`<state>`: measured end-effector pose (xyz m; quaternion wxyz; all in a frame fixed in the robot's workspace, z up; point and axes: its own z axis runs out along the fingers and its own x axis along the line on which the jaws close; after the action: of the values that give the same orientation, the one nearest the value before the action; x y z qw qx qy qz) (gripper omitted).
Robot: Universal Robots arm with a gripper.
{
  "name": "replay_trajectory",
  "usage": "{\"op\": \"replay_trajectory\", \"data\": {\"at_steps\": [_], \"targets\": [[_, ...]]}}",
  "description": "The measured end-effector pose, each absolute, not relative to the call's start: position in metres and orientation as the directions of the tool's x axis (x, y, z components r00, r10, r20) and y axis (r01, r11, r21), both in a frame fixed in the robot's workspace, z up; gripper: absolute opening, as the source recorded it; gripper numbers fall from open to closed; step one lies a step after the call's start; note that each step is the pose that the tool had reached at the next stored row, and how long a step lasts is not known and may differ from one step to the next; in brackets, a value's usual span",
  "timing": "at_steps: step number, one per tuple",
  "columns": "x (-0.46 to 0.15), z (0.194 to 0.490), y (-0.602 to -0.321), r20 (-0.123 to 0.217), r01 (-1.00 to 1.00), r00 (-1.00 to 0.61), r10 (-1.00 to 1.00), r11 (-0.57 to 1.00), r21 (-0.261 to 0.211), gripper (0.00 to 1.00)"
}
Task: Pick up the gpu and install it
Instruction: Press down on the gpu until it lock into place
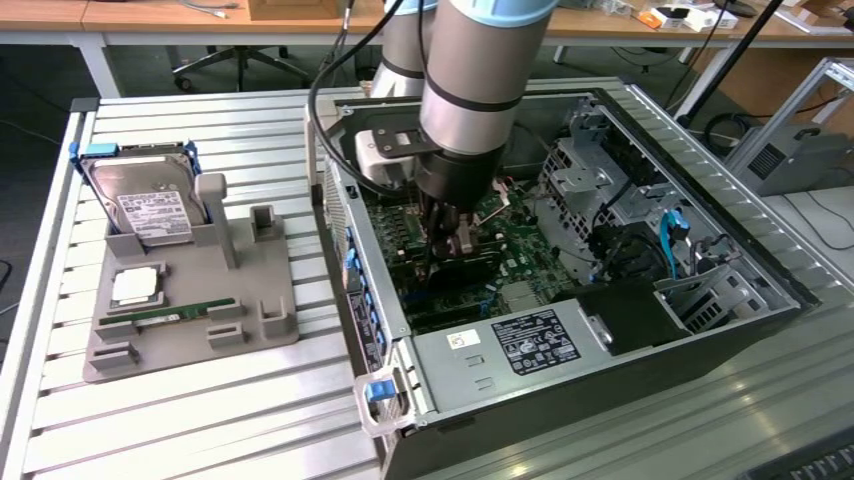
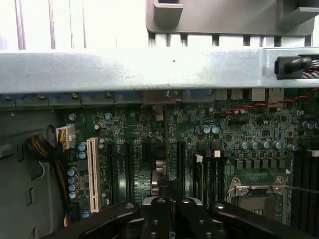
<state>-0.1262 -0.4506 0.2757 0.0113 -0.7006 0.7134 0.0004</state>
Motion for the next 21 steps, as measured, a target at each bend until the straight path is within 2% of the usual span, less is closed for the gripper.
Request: {"op": "replay_trajectory", "data": {"at_steps": [21], "targets": [[-0.1299,0.2741,-0.4507,-0.017,-1.000,-0.018,-1.000,0.018,-0.016,0.11]]}}
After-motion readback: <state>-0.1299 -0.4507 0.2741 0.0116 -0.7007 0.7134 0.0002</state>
